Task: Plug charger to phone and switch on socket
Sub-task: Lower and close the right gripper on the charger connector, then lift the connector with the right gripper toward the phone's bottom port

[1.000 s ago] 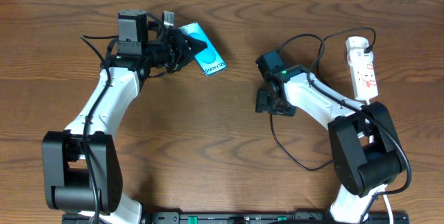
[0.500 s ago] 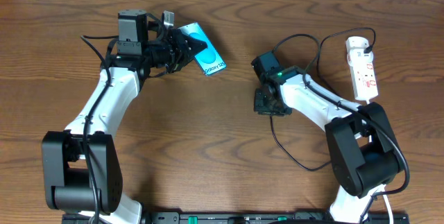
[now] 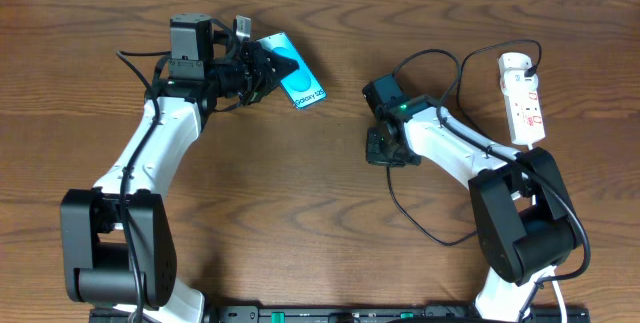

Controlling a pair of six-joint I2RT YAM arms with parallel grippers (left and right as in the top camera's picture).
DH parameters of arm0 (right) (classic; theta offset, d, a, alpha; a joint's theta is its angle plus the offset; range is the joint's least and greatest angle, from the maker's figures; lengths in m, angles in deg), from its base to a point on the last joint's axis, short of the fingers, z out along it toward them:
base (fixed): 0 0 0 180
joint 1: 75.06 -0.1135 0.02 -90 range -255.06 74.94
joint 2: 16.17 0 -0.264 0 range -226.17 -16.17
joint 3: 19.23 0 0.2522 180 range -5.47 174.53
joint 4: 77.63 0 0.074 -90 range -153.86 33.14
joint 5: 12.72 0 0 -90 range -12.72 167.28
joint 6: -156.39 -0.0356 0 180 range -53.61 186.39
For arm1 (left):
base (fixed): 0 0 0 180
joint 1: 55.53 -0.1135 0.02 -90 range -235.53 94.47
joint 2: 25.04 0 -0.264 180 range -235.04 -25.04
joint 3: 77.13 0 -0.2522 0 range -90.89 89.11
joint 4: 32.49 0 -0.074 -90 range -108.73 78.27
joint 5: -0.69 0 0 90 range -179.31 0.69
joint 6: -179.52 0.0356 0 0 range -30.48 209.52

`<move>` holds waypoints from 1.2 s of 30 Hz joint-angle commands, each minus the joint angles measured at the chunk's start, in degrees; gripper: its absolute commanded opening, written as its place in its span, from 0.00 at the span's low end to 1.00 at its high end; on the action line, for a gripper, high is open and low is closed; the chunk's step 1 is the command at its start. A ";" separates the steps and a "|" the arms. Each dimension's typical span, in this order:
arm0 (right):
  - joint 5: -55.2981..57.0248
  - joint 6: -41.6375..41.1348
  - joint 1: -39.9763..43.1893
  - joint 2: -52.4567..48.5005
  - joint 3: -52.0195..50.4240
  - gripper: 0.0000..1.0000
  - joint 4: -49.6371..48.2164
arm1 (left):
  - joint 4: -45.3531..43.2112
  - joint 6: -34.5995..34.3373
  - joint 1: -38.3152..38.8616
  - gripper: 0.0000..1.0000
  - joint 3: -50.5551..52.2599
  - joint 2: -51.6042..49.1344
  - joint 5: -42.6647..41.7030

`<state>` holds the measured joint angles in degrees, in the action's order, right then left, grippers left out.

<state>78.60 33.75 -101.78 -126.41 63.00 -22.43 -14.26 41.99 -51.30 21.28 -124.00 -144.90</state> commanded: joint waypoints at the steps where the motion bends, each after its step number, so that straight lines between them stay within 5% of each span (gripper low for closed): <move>1: 0.09 -0.09 -0.48 -1.46 0.00 0.06 -0.04 | -0.42 1.44 0.09 0.07 0.28 -0.09 -1.38; 26: -3.63 0.79 0.04 -1.40 0.39 0.01 0.11 | -0.24 1.44 0.09 0.08 0.28 -0.09 -1.42; 36: -7.41 8.35 0.17 -0.20 9.92 0.01 7.93 | -0.24 1.42 0.09 0.07 0.28 -0.07 -1.40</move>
<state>73.07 37.53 -101.71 -126.80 68.55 -16.49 -14.22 41.99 -51.30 21.28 -124.00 -144.90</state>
